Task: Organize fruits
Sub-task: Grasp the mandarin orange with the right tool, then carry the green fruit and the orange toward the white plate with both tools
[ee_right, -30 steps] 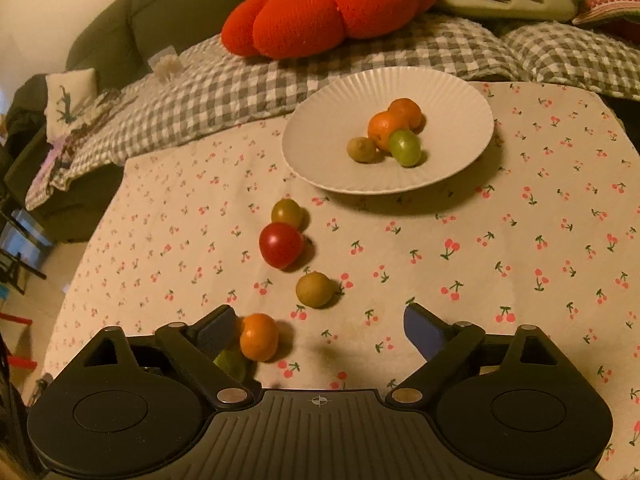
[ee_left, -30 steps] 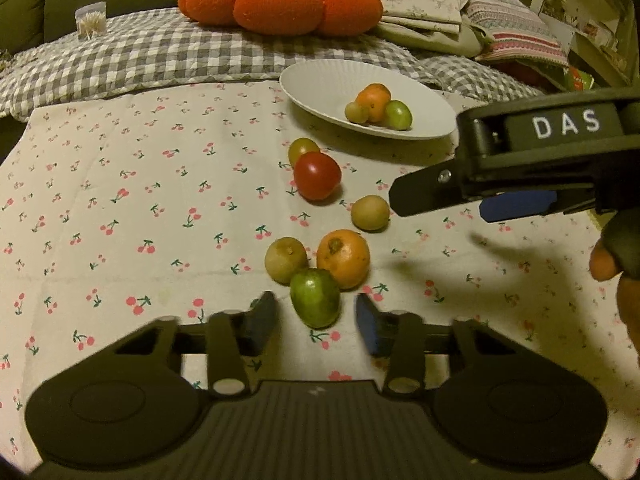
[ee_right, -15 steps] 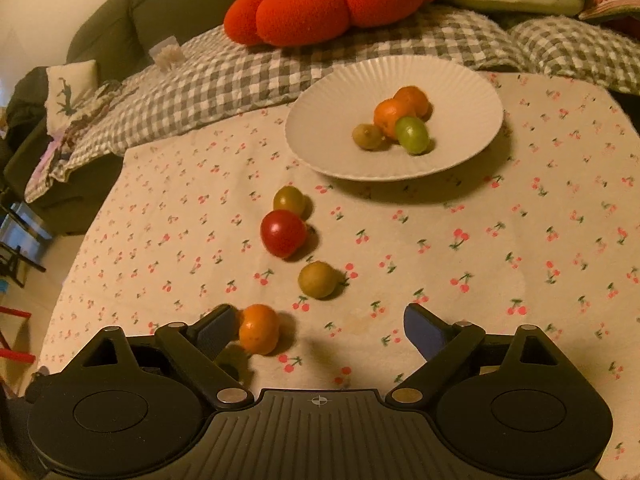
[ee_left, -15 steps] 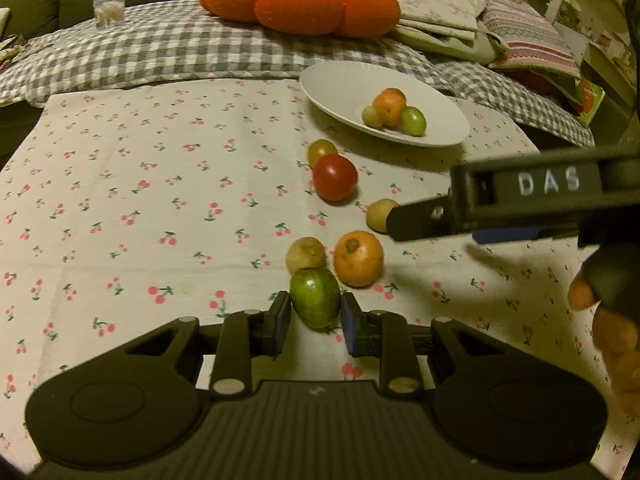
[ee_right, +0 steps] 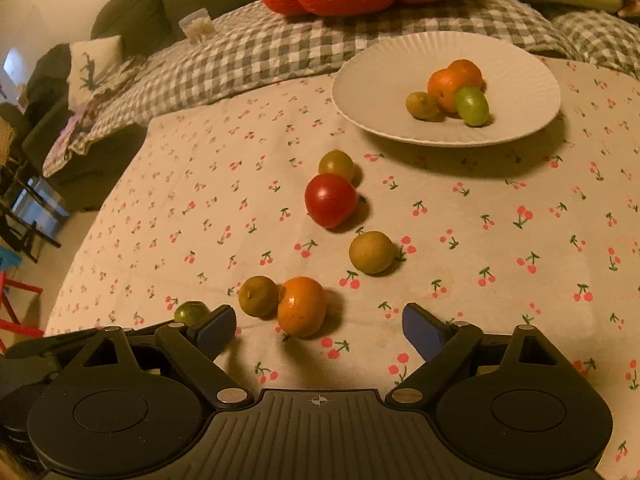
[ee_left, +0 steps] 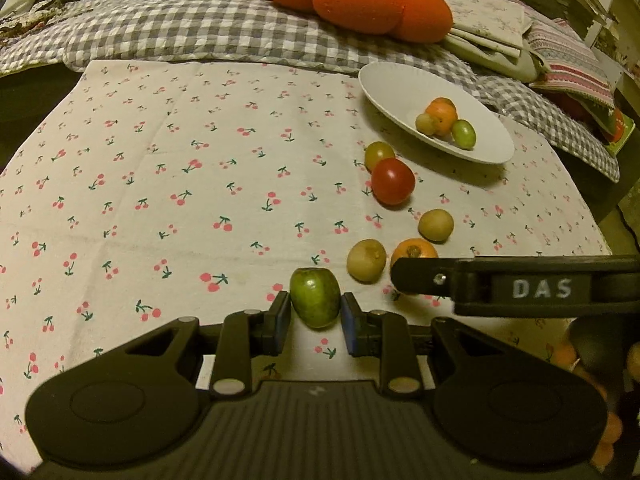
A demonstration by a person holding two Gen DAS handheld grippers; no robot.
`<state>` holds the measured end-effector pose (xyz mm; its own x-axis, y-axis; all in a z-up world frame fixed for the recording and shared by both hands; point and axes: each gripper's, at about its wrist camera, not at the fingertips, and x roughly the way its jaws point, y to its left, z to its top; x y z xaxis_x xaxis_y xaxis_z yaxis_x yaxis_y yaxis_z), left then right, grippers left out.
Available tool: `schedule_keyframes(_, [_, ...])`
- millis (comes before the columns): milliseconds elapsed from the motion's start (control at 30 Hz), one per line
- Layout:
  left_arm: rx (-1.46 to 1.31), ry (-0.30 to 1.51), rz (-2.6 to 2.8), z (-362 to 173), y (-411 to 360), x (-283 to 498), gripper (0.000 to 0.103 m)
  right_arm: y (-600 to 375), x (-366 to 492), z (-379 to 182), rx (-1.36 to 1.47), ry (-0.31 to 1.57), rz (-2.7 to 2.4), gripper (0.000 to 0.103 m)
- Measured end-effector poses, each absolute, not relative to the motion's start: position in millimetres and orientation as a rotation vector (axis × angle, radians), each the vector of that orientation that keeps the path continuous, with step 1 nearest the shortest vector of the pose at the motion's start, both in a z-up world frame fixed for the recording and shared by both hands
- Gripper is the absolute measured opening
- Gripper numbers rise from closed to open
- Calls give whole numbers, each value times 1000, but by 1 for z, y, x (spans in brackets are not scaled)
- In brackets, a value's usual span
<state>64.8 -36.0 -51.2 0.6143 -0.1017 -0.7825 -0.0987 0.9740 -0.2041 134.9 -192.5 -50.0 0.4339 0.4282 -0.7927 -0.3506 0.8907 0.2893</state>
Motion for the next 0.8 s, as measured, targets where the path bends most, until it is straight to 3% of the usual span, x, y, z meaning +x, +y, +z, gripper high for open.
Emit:
schedule_keyframes(267, [-239, 910, -3, -50, -35, 64, 25, -188, 136, -55, 69, 1003, 491, 65])
schedule_keyframes(367, [-238, 910, -3, -50, -36, 65, 25, -186, 136, -56, 62, 1004, 495, 52])
schedule_keyframes(433, [-235, 907, -3, -50, -36, 65, 25, -185, 135, -55, 54, 1006, 503, 31])
schedule_keyframes(467, [-235, 906, -3, -50, -36, 65, 25, -185, 135, -55, 54, 1008, 508, 28])
schedule_keyframes(800, [-232, 896, -1, -49, -36, 64, 25, -185, 133, -51, 77, 1007, 519, 27])
